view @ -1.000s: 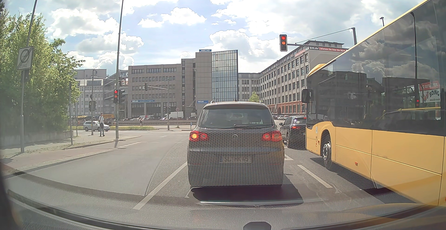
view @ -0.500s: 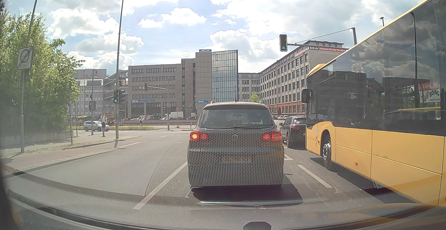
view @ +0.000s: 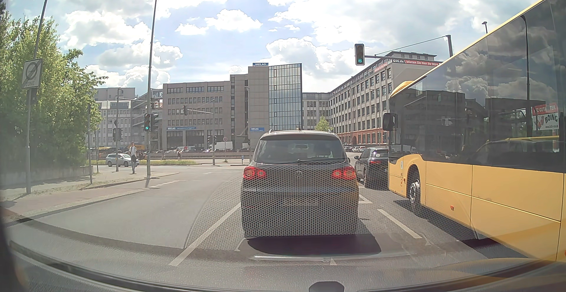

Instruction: Follow the waypoints while adhering to traffic rules and regulations

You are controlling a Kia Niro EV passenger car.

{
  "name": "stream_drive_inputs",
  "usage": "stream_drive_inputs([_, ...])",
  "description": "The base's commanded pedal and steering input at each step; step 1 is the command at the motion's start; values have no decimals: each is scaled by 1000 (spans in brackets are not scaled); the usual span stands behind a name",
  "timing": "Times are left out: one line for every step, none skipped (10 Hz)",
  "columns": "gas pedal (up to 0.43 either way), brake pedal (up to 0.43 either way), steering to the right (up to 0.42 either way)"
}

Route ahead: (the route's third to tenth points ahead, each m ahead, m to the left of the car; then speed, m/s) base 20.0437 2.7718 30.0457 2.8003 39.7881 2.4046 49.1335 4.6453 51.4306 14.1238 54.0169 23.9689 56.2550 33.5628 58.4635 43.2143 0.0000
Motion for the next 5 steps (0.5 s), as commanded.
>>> stream_drive_inputs([0, 24, -1])
stream_drive_inputs([0, 24, -1])
stream_drive_inputs([0, 18, -1])
stream_drive_inputs([8, 18, -1])
stream_drive_inputs([67, 18, -1])
